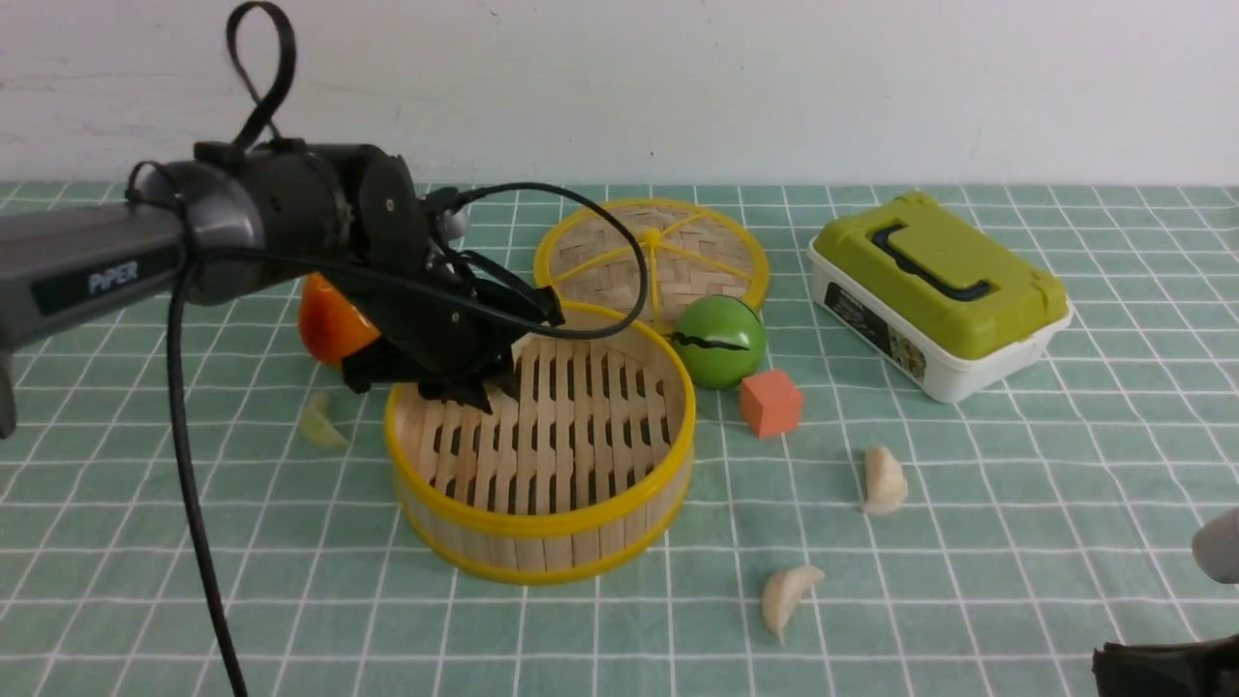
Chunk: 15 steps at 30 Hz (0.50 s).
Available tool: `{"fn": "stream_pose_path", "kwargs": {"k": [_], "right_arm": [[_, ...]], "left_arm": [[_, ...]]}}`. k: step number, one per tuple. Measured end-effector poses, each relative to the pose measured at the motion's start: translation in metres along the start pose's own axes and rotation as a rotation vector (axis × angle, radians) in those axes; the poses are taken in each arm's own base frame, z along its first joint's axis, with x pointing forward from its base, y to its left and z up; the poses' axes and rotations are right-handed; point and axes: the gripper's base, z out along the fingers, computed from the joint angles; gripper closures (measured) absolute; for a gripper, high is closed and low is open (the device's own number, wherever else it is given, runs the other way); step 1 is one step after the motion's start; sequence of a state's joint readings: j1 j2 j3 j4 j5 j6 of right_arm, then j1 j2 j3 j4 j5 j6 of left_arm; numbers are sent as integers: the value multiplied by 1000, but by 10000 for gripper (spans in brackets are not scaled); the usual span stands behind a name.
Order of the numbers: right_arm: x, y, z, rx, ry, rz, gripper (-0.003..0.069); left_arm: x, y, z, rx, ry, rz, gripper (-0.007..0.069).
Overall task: Put the dumplings into the steamer on the table with the blue tablecloth.
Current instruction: 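Place the dumpling into the bamboo steamer basket with the left gripper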
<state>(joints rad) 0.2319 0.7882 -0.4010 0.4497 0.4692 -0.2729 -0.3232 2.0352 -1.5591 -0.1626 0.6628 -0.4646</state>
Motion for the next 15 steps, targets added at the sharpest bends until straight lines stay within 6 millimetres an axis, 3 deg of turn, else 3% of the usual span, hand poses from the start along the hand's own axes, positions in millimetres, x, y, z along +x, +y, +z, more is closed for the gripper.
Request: {"fn": "stream_pose_path", "kwargs": {"k": [3, 7, 10, 15], "right_arm": [[0, 0, 0, -1, 0, 0, 647], [0, 0, 0, -2, 0, 1, 642], [0, 0, 0, -2, 0, 0, 638], [0, 0, 0, -3, -1, 3, 636]], "left_arm": [[2, 3, 10, -16, 25, -13, 447], [3, 2, 9, -18, 40, -20, 344], [-1, -3, -1, -12, 46, -18, 227], [-17, -14, -34, -18, -10, 44, 149]]}}
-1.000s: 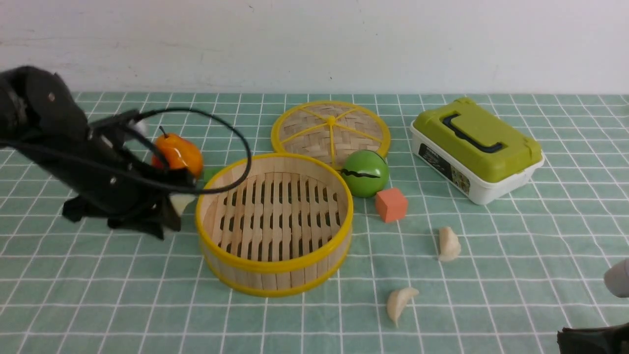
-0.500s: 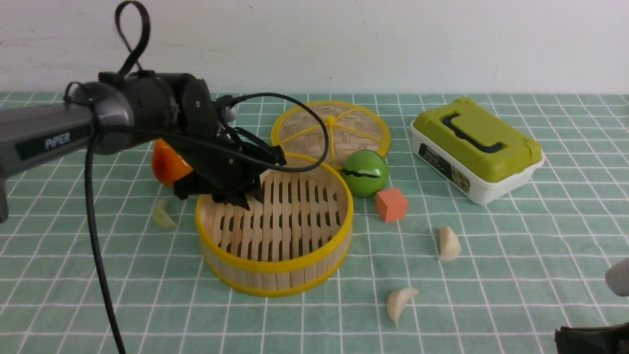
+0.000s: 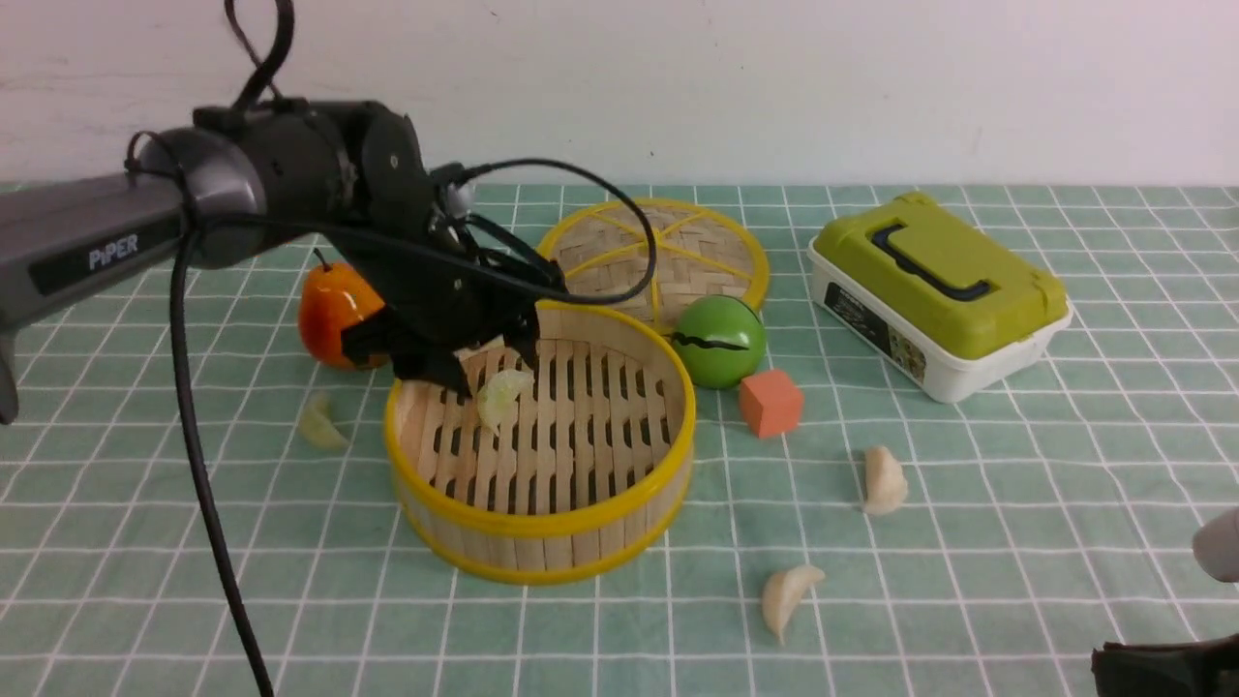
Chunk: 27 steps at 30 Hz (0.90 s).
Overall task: Put the dumplings into the steamer on the table with the blue tablecloth.
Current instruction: 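Place the dumpling into the bamboo steamer basket with the left gripper, then reach for and grasp a dumpling on the table with the left gripper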
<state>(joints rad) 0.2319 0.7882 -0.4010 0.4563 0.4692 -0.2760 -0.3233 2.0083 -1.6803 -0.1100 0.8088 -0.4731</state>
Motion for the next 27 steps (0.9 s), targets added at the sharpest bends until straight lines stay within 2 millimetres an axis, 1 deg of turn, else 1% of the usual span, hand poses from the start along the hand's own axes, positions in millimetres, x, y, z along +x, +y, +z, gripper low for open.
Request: {"fn": "stream_pose_path", "kwargs": {"k": [1, 4, 7, 9, 10, 12, 15, 16, 18, 19, 20, 21, 24, 26, 27], "right_arm": [[0, 0, 0, 0, 0, 0, 635], [0, 0, 0, 0, 0, 1, 631], [0, 0, 0, -1, 0, 3, 627], [0, 0, 0, -1, 0, 3, 625], [0, 0, 0, -1, 0, 3, 624], [0, 0, 0, -1, 0, 3, 621], [0, 0, 0, -1, 0, 3, 617], [0, 0, 0, -1, 0, 3, 617], [0, 0, 0, -1, 0, 3, 617], [0, 0, 0, -1, 0, 2, 617], [0, 0, 0, -1, 0, 2, 617], [0, 0, 0, 0, 0, 0, 617], [0, 0, 0, 0, 0, 0, 617], [0, 0, 0, 0, 0, 0, 617], [0, 0, 0, 0, 0, 0, 617]], "left_arm": [[-5, 0, -11, -21, -26, 33, 143], [-12, 6, -29, -115, -76, 79, 137], [-18, 23, -33, -213, -92, 31, 138], [-23, 38, -29, -265, -94, -18, 138], [-26, 47, -24, -286, -85, -47, 138], [-29, 59, -17, -304, -69, -83, 138], [-32, 82, 0, -307, -18, -172, 138], [-32, 86, 6, -303, 0, -195, 138], [-33, 92, 13, -301, 12, -212, 138], [-32, 97, 24, -303, 29, -220, 138], [-32, 98, 27, -305, 31, -220, 138], [-31, 102, 37, -308, 36, -220, 138], [-28, 106, 56, -309, 41, -218, 152], [-26, 110, 66, -322, 57, -223, 187], [-26, 110, 67, -327, 61, -224, 227]]}}
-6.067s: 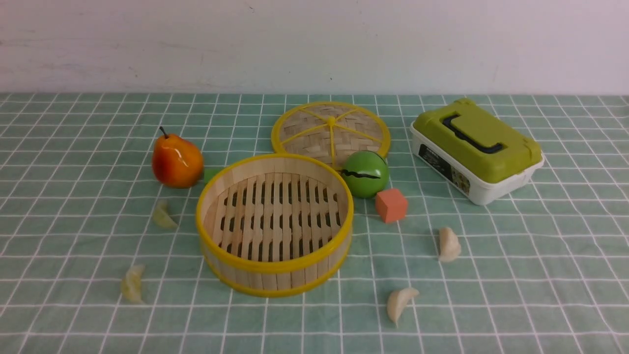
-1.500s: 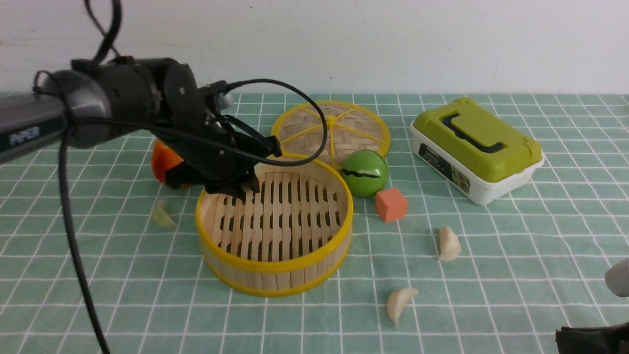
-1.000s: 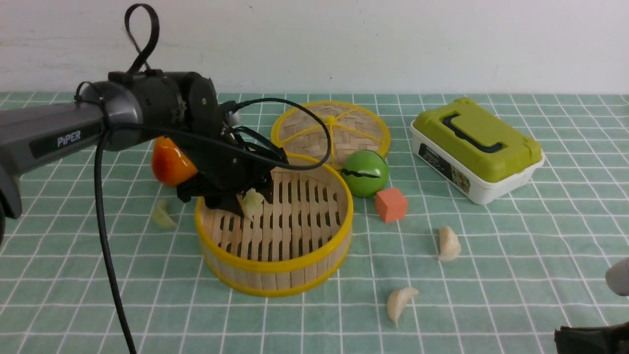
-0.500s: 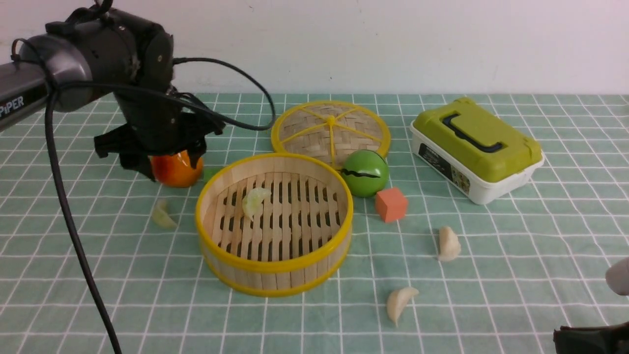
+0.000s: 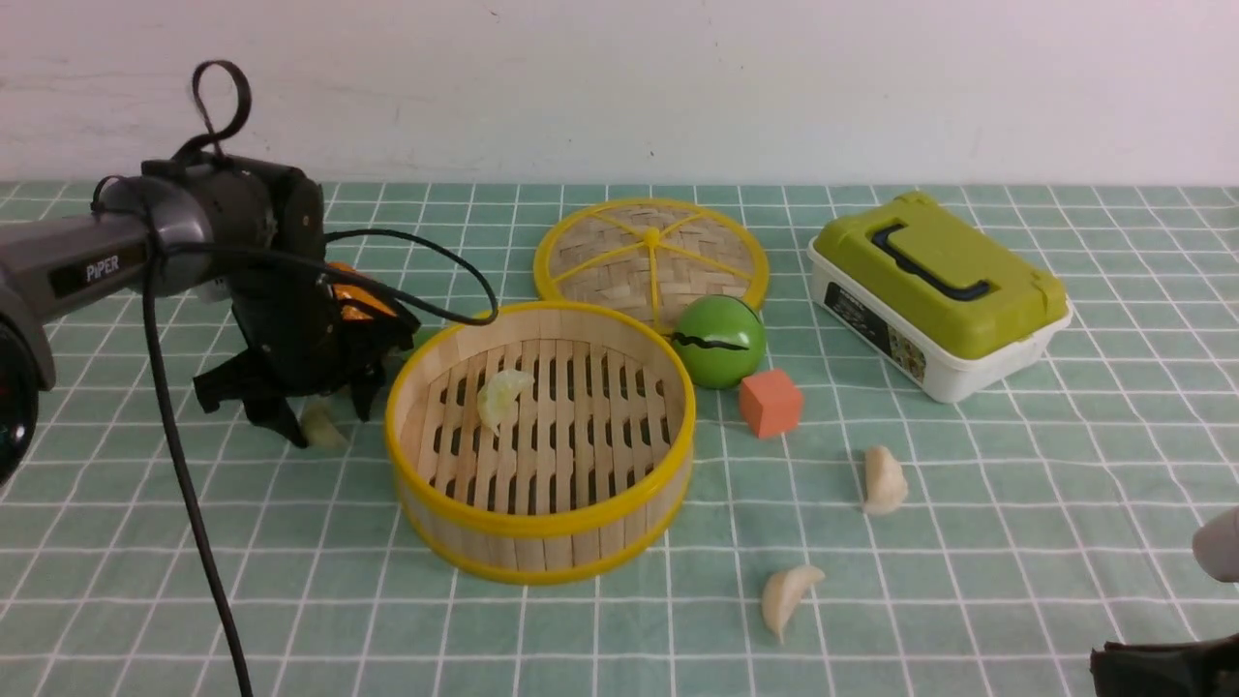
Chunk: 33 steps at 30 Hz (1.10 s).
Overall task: Put the dumplings into the steamer on the table with the blue tablecloth.
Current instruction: 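Reach for and grasp a dumpling on the table with the left gripper, then place the dumpling into the bamboo steamer basket with the left gripper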
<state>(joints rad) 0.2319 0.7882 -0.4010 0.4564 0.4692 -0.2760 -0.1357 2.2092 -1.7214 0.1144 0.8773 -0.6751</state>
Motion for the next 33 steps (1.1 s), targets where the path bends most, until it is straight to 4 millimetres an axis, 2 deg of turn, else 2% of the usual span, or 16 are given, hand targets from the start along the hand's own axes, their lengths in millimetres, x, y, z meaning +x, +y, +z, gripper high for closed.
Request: {"fn": "stream_pose_path", "kwargs": {"k": [2, 3, 4, 5, 9, 11, 16, 18, 19, 21, 22, 24, 27, 30, 33], "right_arm": [[0, 0, 0, 0, 0, 0, 617], [0, 0, 0, 0, 0, 0, 617], [0, 0, 0, 0, 0, 0, 617], [0, 0, 0, 0, 0, 0, 617], [0, 0, 0, 0, 0, 0, 617], [0, 0, 0, 0, 0, 0, 617], [0, 0, 0, 0, -1, 0, 617], [0, 0, 0, 0, -1, 0, 616], [0, 0, 0, 0, -1, 0, 615], [0, 0, 0, 2, -4, -2, 613], [-1, 0, 0, 4, -8, -3, 610], [-1, 0, 0, 5, -10, -3, 608], [2, -1, 1, 8, -3, -1, 606], [5, -2, 2, 8, 6, 1, 604], [5, -2, 2, 8, 7, 0, 600]], "left_arm": [[0, 1, 0, -15, 9, 4, 302], [0, 1, 0, -15, 9, 4, 312], [1, 2, 0, -19, 13, 9, 393], [0, 2, -1, -20, 12, 18, 428], [1, 3, -11, -25, 21, 46, 424], [-2, 2, -27, -3, -7, 63, 424], [-5, -7, -97, 136, -131, 126, 424], [8, -27, -124, 241, -158, 220, 424], [9, -29, -127, 258, -160, 239, 424], [29, -56, -136, 352, -165, 384, 424], [43, -73, -134, 386, -171, 514, 424], [59, -93, -126, 410, -170, 637, 424], [78, -114, -96, 409, -148, 750, 424], [84, -121, -68, 378, -132, 791, 424], [86, -123, -53, 352, -132, 818, 424]]}}
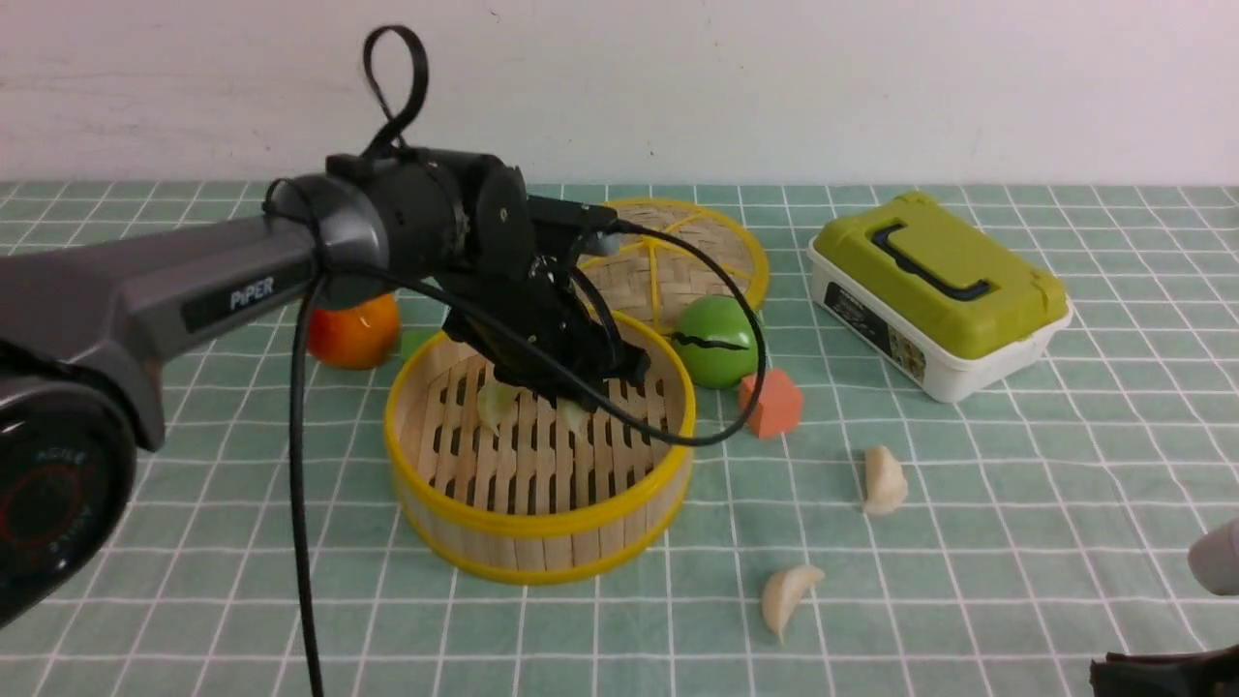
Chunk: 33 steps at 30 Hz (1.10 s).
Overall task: Put the dumplings into the steamer on the table with the blue tablecloth.
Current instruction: 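Place the dumpling into the bamboo steamer basket with the left gripper, then reach for and grasp a dumpling lying on the table beside the steamer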
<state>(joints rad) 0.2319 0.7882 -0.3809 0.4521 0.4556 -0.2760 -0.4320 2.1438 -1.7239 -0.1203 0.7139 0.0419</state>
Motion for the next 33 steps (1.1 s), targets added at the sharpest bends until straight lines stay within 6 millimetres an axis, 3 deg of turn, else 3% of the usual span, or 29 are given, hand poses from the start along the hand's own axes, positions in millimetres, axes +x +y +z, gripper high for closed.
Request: {"fn": "stream_pose_path", "kwargs": {"k": [4, 9, 12, 17, 18, 19, 20, 21, 23, 25, 27, 33], "right_arm": [[0, 0, 0, 1, 1, -3, 598], [0, 0, 0, 2, 4, -7, 592], [2, 0, 0, 4, 22, -17, 585], [-5, 2, 2, -7, 86, -34, 550], [-13, 4, 2, -13, 100, -34, 528], [-16, 4, 3, -14, 108, -30, 520], [-28, 5, 6, -17, 115, -13, 482], [-37, 6, 8, -18, 112, -1, 462], [-55, 7, 18, -16, 132, 31, 405], [-68, 8, 26, -17, 144, 55, 372], [-80, 6, 46, -12, 190, 78, 334], [-106, -3, 96, 23, 274, 70, 302]], "left_arm": [[0, 1, 1, -14, 0, 19, 368], [-1, 0, -1, -10, -6, -15, 246], [-5, -1, -16, -7, -8, -73, 219], [-26, -7, -89, -16, -68, -73, 282], [-30, -9, -118, -20, -106, -64, 326], [-32, -10, -133, -20, -132, -61, 352], [-31, -12, -175, -21, -182, -53, 427], [-28, -14, -200, -19, -211, -49, 477], [-16, -17, -240, -13, -249, -46, 566], [0, -19, -268, -2, -270, -46, 630], [29, -21, -291, 13, -275, -51, 638], [119, -15, -305, -19, -273, -43, 639]]}}
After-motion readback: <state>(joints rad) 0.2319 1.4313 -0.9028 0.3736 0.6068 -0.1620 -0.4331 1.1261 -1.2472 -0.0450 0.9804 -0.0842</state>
